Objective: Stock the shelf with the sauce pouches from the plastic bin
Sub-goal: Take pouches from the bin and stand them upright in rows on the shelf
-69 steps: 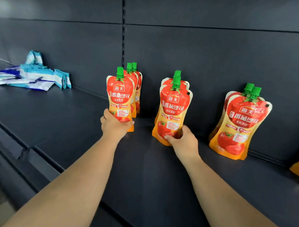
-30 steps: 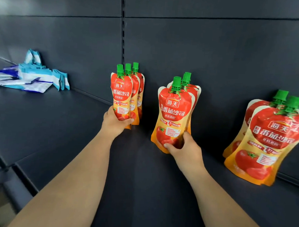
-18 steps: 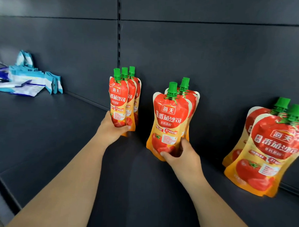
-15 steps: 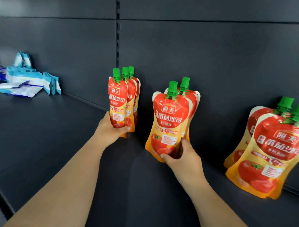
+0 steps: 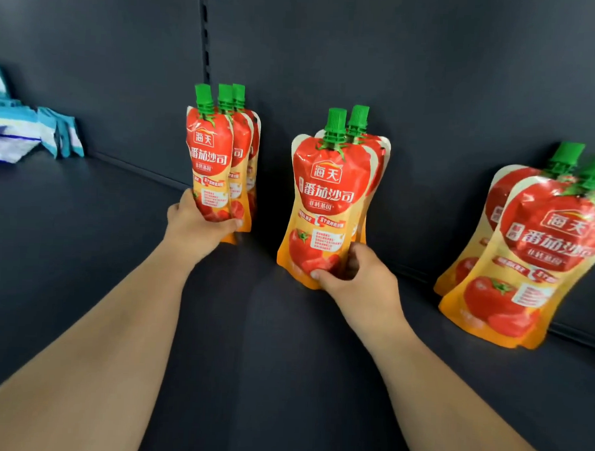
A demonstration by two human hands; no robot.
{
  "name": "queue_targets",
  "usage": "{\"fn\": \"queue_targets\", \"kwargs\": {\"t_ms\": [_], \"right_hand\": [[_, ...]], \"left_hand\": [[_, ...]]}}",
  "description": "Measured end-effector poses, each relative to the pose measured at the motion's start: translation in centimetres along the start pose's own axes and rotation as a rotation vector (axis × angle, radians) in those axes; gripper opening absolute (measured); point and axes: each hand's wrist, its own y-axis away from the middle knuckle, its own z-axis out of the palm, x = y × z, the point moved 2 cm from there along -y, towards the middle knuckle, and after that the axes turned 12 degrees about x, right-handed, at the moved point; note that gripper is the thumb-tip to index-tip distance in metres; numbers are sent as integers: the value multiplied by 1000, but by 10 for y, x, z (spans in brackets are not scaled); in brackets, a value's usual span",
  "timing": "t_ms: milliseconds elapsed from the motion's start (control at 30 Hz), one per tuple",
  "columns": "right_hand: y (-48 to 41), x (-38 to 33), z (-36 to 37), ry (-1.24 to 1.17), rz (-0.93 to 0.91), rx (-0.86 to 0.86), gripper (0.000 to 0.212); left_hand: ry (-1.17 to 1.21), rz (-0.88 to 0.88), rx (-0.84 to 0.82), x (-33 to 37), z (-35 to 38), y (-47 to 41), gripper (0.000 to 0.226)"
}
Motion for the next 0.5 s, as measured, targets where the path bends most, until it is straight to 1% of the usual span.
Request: {"fn": "queue_targets", "kwargs": {"t_ms": [133, 233, 267, 367, 433, 500], "right_hand": [[-2, 2, 2, 29, -12, 23, 46], [-2, 2, 2, 41, -35, 12, 52], [0, 2, 0, 42, -41, 12, 56], [15, 1, -14, 59, -43, 27, 58], [34, 5, -28, 77, -32, 47, 54], [66, 7, -51, 94, -64, 48, 48]], "left_hand": [[-3, -19, -5, 5, -4, 9, 73], [-19, -68, 21, 10, -13, 29, 72], [-25, -70, 30, 10, -17, 40, 69], [-100, 33, -7, 13, -27, 81, 47], [-166, 106, -75, 18, -35, 117, 45], [-185, 170, -150, 26, -46, 160, 42]]}}
